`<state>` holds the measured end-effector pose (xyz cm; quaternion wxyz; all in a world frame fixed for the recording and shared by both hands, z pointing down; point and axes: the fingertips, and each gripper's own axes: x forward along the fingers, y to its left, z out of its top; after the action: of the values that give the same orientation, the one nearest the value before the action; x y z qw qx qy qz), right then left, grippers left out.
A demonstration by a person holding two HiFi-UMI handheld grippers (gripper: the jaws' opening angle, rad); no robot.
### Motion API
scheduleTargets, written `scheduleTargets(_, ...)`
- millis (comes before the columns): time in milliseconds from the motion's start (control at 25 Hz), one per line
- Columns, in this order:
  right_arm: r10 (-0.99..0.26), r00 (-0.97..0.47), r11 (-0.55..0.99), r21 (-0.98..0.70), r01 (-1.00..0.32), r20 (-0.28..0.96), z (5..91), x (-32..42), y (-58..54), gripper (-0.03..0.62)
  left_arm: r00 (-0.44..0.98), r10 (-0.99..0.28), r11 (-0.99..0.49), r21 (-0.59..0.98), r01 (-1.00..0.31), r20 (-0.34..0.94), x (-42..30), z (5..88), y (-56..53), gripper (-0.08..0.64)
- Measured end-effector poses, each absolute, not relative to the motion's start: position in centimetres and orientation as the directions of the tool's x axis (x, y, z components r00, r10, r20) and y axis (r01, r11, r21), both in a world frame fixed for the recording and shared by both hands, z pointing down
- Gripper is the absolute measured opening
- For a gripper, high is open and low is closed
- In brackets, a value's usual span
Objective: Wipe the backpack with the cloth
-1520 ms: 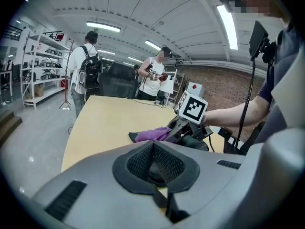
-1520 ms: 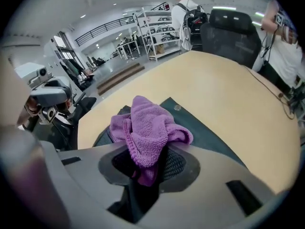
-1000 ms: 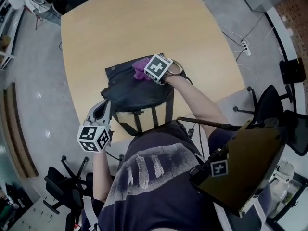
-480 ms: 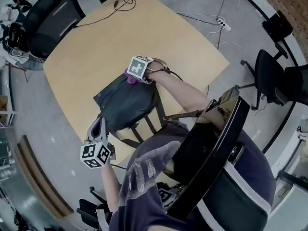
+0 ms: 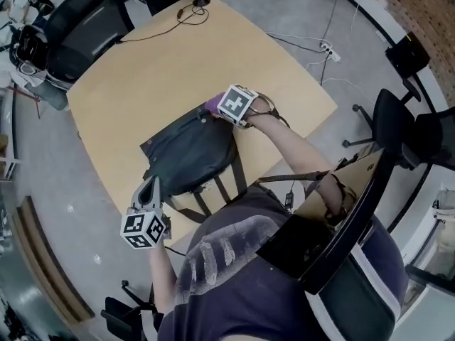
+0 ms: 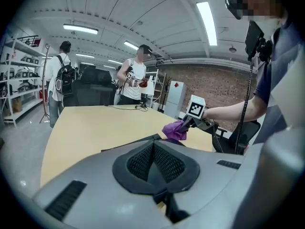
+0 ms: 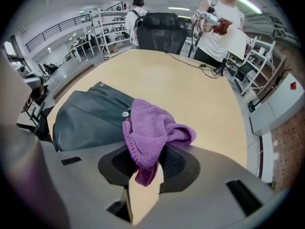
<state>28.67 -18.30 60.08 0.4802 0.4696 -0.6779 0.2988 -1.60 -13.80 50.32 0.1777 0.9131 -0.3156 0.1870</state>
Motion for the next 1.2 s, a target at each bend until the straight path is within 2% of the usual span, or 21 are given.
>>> scheduleTargets(240,-0.301,-0.118,0.402,0.014,-0.916,0.946,63.9,26.0,-14.2,0.109,0.733,-0.518,-0.730,0.219,-0.648,0.441,-1.5,51.3,-12.6,0.008)
scheduleTargets(480,-0.316,-0.130,0.382,0.001,-0.924,0.940,64.0,23.7,-13.5,0.109,0.729,-0.519,-0.714,0.242,-0.656,0.446,-3.9,52.5,-12.6,0.008)
scheduleTargets(720,-0.323,-0.143,0.425,0.009,-0.905,0.936,62.9,19.5,-12.6,0.109,0.738,-0.518,-0.710,0.264,-0.653,0.432,-5.1,52.9,-12.9,0.008)
scheduleTargets(880,-0.313,-0.152,0.474,0.016,-0.880,0.937,63.2,15.8,-12.3,0.107,0.739,-0.521,-0.708,0.267,-0.654,0.427,-6.6,53.6,-13.8,0.008)
scheduleTargets(1080,-0.289,-0.228,0.587,-0.016,-0.809,0.930,62.3,10.2,-11.4,0.107,0.735,-0.531,-0.705,0.261,-0.659,0.423,-7.6,53.5,-13.9,0.008)
scheduleTargets(1200,-0.287,-0.278,0.604,-0.052,-0.795,0.917,62.0,7.2,-10.7,0.107,0.735,-0.535,-0.710,0.249,-0.658,0.416,-7.9,53.0,-13.9,0.008)
